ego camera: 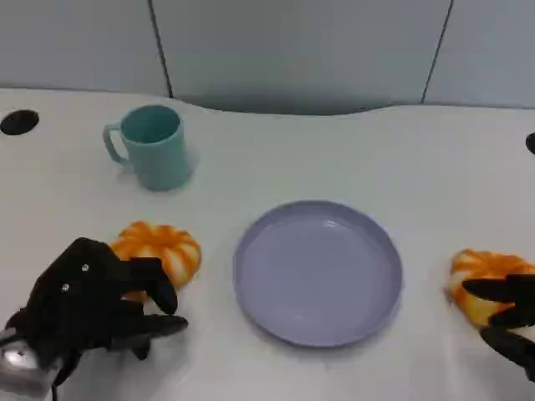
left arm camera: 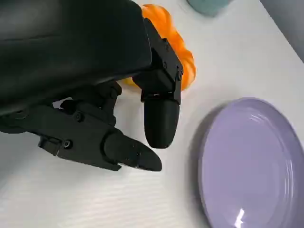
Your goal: Grasp the bread from the table and place it into the plate.
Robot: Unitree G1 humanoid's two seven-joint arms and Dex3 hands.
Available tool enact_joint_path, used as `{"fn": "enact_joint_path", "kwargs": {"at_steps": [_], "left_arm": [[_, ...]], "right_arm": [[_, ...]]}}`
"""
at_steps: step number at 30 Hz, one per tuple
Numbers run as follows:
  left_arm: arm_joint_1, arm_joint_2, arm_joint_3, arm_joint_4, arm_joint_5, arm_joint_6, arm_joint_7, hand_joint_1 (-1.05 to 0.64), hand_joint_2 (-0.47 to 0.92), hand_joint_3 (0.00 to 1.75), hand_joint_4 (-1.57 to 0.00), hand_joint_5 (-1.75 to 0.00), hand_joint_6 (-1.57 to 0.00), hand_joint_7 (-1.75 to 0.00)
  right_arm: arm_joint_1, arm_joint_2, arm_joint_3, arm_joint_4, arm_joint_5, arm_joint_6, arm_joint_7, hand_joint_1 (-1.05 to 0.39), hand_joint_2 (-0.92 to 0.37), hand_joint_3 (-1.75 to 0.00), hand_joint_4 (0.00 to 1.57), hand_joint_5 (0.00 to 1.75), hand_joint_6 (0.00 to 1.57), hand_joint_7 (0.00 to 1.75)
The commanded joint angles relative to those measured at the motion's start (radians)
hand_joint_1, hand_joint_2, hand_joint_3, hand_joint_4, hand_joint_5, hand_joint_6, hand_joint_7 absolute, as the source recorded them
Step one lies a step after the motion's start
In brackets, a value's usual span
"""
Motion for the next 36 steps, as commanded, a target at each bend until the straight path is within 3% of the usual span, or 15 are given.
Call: {"fn": "enact_joint_path", "kwargs": {"at_steps": [1, 23, 30, 33, 36], "left_arm": [[-0.008, 0.014, -0.002, -0.002, 0.014, -0.009, 0.012, -0.33, 0.88, 0.00, -0.81, -1.75, -0.60, -1.75], [0.005, 0.009, 0.017, -0.003, -0.016, -0.038, 0.003, -0.31, 0.88, 0.00, -0.81, -1.75, -0.60, -1.75], [0.034, 0.009, 0.023, 0.071, 0.051, -0.390, 0.104, -0.24, 0.90, 0.01, -0.78, -1.75, -0.54, -1.75], [0.037, 0.061, -0.005, 0.074, 0.213, -0.564, 0.235, -0.37, 0.91, 0.01, -0.62, -1.75, -0.39, -1.75], [0.034, 0.098, -0.024, 0.065, 0.344, -0.615, 0.324, -0.50, 0.92, 0.03, -0.55, -1.75, -0.30, -1.75]], "right_arm": [[-0.002, -0.005, -0.011, 0.003, 0.006, 0.006, -0.005, -0.25, -0.92, -0.33, 0.68, 0.64, 0.84, 0.00], [0.001, -0.003, -0.006, -0.004, 0.000, 0.006, -0.012, -0.25, -0.92, -0.33, 0.68, 0.62, 0.84, 0.00], [0.008, 0.011, 0.009, -0.021, -0.017, 0.012, -0.025, -0.23, -0.92, -0.34, 0.67, 0.62, 0.84, 0.00], [0.013, 0.026, 0.016, -0.056, -0.025, 0.067, -0.020, -0.26, -0.92, -0.34, 0.67, 0.62, 0.83, 0.00], [0.014, 0.029, 0.022, -0.075, -0.024, 0.096, -0.012, -0.26, -0.92, -0.35, 0.66, 0.62, 0.81, 0.00]]}}
